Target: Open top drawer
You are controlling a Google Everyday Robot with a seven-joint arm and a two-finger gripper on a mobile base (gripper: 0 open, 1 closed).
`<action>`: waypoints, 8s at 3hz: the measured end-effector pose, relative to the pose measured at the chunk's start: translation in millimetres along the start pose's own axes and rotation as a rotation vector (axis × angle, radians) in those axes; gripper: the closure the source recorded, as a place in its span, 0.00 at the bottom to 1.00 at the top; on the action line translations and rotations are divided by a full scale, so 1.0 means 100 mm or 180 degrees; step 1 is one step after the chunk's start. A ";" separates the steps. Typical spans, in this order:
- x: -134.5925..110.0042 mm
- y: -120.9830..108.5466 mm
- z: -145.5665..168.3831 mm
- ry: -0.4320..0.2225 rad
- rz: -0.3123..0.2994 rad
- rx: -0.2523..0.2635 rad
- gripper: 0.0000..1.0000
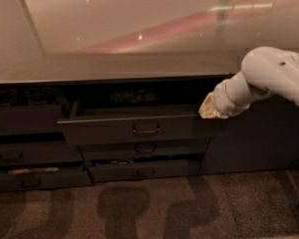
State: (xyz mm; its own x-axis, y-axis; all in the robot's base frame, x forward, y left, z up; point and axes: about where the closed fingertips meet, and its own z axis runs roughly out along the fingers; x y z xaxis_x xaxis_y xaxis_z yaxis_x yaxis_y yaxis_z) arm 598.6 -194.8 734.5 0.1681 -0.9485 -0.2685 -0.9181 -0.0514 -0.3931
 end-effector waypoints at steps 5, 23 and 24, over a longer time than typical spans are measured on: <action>0.33 -0.40 0.19 0.0080 0.0264 -0.0149 1.00; -0.16 0.66 0.62 0.0562 -0.0055 -0.0060 1.00; -0.19 0.70 0.63 0.0592 -0.0061 -0.0020 1.00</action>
Offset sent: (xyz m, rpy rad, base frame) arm 0.0185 -0.0106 0.0067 0.0405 0.0145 -0.0259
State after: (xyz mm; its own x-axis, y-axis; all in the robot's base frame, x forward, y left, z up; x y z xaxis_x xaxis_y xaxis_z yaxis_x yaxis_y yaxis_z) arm 553.4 -160.9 656.4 0.1169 -0.9887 -0.0936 -0.9177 -0.0715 -0.3908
